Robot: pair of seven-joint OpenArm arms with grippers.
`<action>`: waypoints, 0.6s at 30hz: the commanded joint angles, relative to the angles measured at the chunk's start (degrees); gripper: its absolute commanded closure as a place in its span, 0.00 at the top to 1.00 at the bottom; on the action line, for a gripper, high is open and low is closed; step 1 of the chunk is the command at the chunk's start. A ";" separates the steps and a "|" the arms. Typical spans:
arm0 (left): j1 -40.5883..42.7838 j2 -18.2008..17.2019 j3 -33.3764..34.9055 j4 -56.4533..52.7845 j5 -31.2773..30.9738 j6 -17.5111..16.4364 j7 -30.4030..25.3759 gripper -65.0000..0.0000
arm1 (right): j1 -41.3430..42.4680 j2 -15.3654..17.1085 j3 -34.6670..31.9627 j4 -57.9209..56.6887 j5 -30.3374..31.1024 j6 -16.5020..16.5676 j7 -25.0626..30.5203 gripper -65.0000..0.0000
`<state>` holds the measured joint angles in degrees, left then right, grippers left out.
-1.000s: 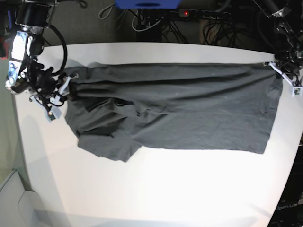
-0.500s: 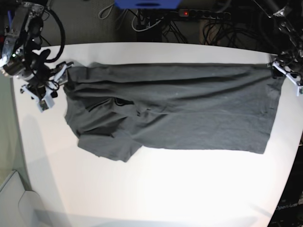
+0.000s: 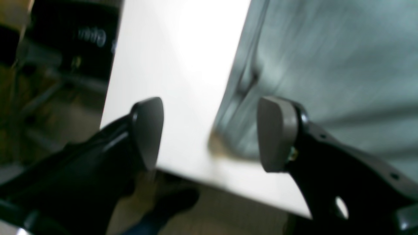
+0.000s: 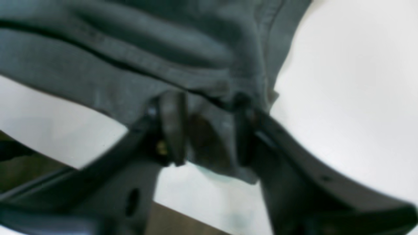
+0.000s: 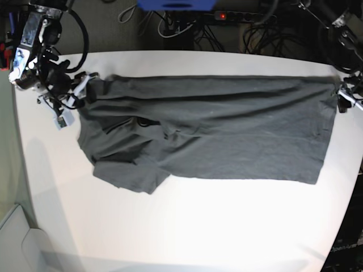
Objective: Layout the t-shirt on the table in an organized manner, then fold the t-shirt properly
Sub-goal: 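Hold the shirt ends with both grippers and stretch it flat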
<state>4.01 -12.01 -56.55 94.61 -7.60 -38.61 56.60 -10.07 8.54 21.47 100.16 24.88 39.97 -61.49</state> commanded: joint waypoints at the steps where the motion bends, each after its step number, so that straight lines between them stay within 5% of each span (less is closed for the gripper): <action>1: -0.63 -0.52 -0.19 0.12 0.25 0.32 0.15 0.67 | 0.26 0.48 0.20 0.63 0.92 0.03 0.70 0.22; 4: -1.59 -0.60 0.51 -3.75 0.34 0.32 -0.38 0.57 | 0.26 0.39 0.20 0.54 0.92 0.03 0.70 0.10; 10: -2.38 -0.78 4.38 -11.22 0.34 1.03 -3.54 0.02 | -0.09 0.39 0.20 0.46 0.83 0.03 0.70 0.09; 18: -2.74 -2.28 4.99 -18.26 0.43 1.12 -5.65 0.02 | 0.18 0.65 0.11 -4.38 0.74 0.03 1.23 0.09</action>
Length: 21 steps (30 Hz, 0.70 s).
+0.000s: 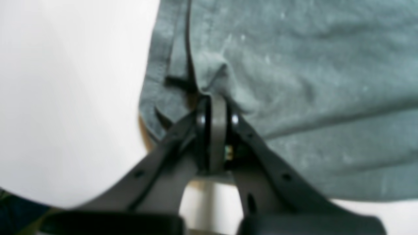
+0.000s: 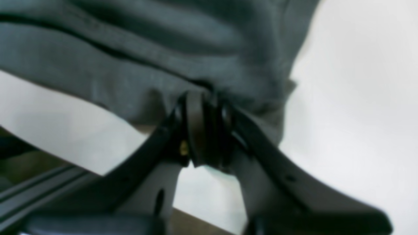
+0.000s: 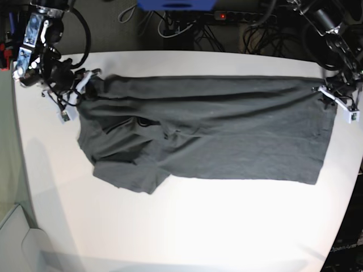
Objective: Layout the t-shirt on the table in an organized manner, then fold the t-shirt properly
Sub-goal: 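Hold the shirt ends with both grippers and stretch it flat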
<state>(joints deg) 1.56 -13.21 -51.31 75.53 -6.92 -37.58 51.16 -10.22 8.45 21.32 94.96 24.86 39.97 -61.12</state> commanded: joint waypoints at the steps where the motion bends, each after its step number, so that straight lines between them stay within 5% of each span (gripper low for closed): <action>1: -0.20 -1.25 -0.25 0.82 -0.25 0.09 -0.21 0.02 | 0.24 0.83 0.26 0.12 0.76 0.03 1.91 0.09; 5: 2.70 -1.51 -0.34 1.62 -0.34 0.09 -0.21 0.02 | -2.22 1.79 0.26 -0.67 0.68 0.03 6.22 0.09; 21: 7.89 -1.86 -0.43 7.42 -0.77 0.09 0.49 0.02 | -10.92 7.16 0.26 8.47 0.68 0.03 6.31 0.09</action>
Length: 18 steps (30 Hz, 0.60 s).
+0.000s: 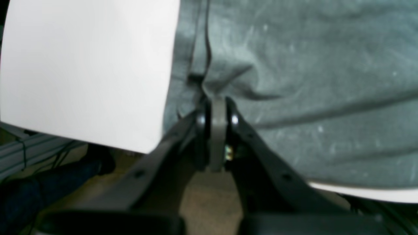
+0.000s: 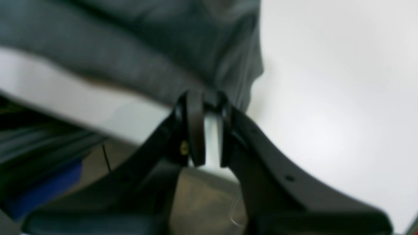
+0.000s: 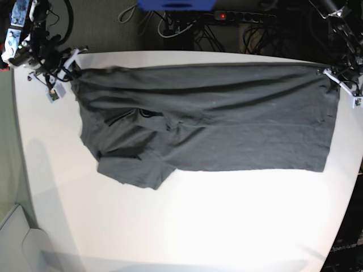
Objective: Layout the t-shirt on the table in an organized manner, then fold the t-shirt properly
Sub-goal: 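Hold the shirt ends with both grippers and stretch it flat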
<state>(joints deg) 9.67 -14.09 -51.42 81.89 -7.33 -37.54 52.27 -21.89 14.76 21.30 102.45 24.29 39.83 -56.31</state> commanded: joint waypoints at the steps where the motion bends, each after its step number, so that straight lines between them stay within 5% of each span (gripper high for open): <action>1: -0.31 -0.99 -0.32 1.06 -0.36 0.04 -0.62 0.02 | 0.22 0.84 0.28 3.08 1.24 0.17 1.41 0.09; 7: -0.48 -1.08 -0.32 1.94 -0.36 0.04 -0.62 0.02 | -1.63 0.58 0.28 12.40 1.51 0.17 1.33 0.09; 18: -0.22 -0.99 -0.32 2.64 -0.45 0.04 -0.62 0.02 | 12.35 -1.89 -9.65 2.82 1.33 0.17 -3.51 0.09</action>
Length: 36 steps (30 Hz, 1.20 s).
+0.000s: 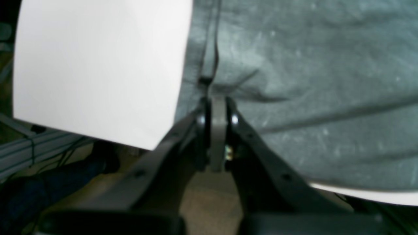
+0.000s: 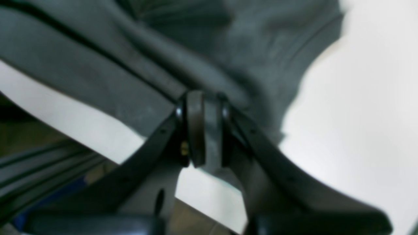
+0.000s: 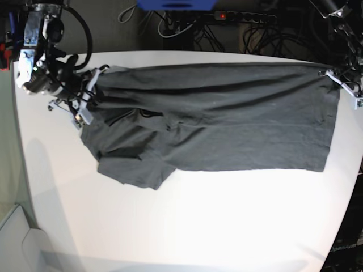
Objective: Layout the t-shirt on the table in an organized manner, then fold the t-shirt properly
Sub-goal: 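Hold the shirt ends with both grippers and stretch it flat, then move both grippers to grasp the shirt's opposite long edge corners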
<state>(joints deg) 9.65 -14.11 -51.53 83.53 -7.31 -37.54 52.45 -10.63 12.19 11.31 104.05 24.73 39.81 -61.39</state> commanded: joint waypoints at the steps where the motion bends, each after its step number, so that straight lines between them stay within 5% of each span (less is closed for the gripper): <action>1: -0.20 -0.97 -0.21 1.00 -0.47 0.04 -0.80 0.02 | 2.24 0.69 -0.01 -0.27 0.90 0.19 1.56 0.09; 11: -0.11 -0.97 -3.73 1.00 -0.38 -0.39 -0.80 0.02 | 13.14 0.87 -3.35 -16.27 0.90 0.19 2.26 0.09; 20: -0.11 -0.97 -3.73 1.00 0.06 -0.48 -0.80 0.02 | 26.15 2.19 -8.81 -33.68 0.81 0.19 8.24 0.09; 30: 0.33 -1.06 -3.64 6.72 -0.56 -0.66 -0.80 0.03 | 30.11 5.00 -8.98 -23.30 0.81 0.19 5.96 0.09; 32: -0.99 -0.97 -3.46 9.44 -0.56 -0.66 -0.71 0.10 | 30.46 5.09 -8.89 -22.60 0.81 0.19 4.64 0.09; 36: -6.09 -1.14 -3.64 13.13 -0.38 -0.66 4.92 0.41 | 31.25 6.58 -8.98 -22.78 0.81 0.19 4.46 0.13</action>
<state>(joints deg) 3.92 -13.98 -54.98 95.42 -7.11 -38.35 58.59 18.83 17.91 1.91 80.31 24.67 39.81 -58.26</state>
